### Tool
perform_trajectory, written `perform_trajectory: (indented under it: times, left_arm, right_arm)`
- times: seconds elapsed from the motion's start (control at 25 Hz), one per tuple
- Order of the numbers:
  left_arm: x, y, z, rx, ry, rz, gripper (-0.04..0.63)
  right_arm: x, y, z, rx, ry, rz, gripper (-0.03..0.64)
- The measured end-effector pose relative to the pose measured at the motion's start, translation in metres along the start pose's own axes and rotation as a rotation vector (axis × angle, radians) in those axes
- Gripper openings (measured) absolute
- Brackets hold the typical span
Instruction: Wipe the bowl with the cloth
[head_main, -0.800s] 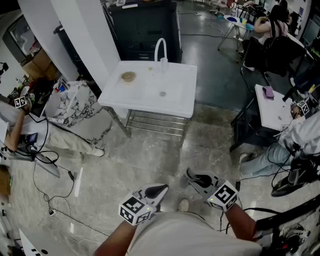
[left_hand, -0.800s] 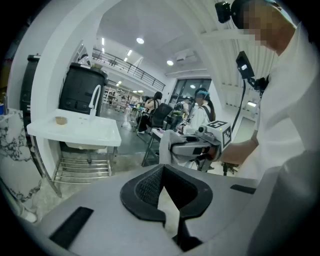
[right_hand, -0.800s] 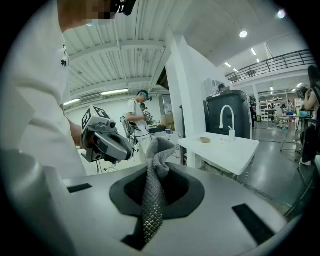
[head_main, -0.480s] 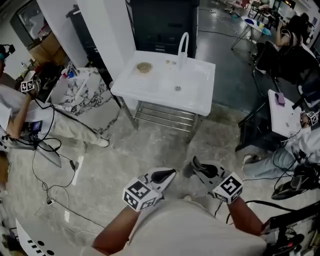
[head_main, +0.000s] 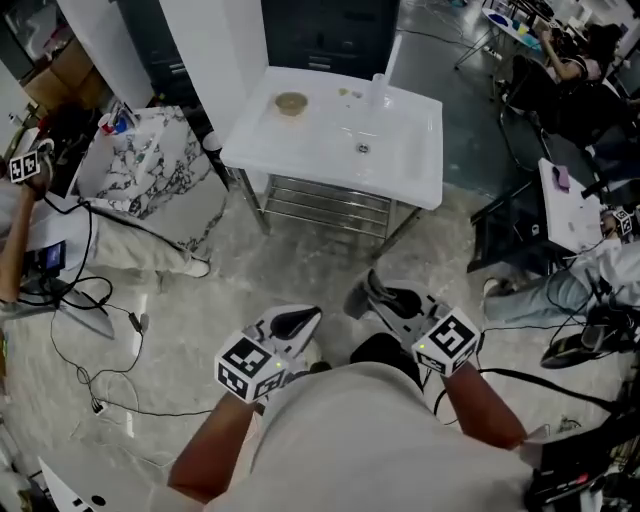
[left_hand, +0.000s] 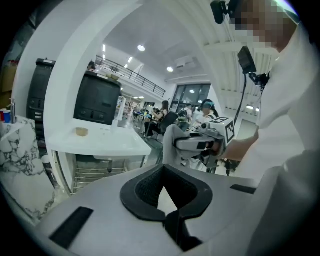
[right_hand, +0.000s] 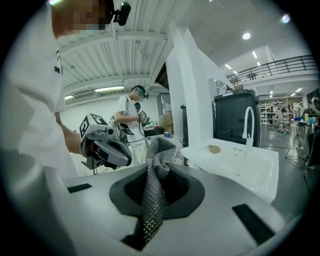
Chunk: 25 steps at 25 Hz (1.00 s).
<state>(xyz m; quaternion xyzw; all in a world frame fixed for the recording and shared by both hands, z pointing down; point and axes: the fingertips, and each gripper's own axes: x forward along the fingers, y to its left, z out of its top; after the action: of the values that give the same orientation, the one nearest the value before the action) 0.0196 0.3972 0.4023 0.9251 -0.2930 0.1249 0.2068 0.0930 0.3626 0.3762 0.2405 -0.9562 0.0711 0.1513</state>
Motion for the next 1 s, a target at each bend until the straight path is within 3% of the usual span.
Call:
perform_trajectory:
  times: [0.36,0.72,1.0]
  left_arm:
    - [0.006,0.089,0.016,-0.047,-0.046,0.025,0.011]
    - [0.036,0.195,0.056,-0.067,0.001,0.146,0.011]
    - [0.090,0.287,0.117,-0.057,0.011,0.192,0.017]
  right_arm:
    - [0.068,-0.038,0.022,0.023,0.018,0.000,0.029]
    - [0.148,-0.145,0.051,0.020,-0.004,0.053,0.029]
    - [0.186,-0.229,0.075,0.009,-0.017,0.078,0.029]
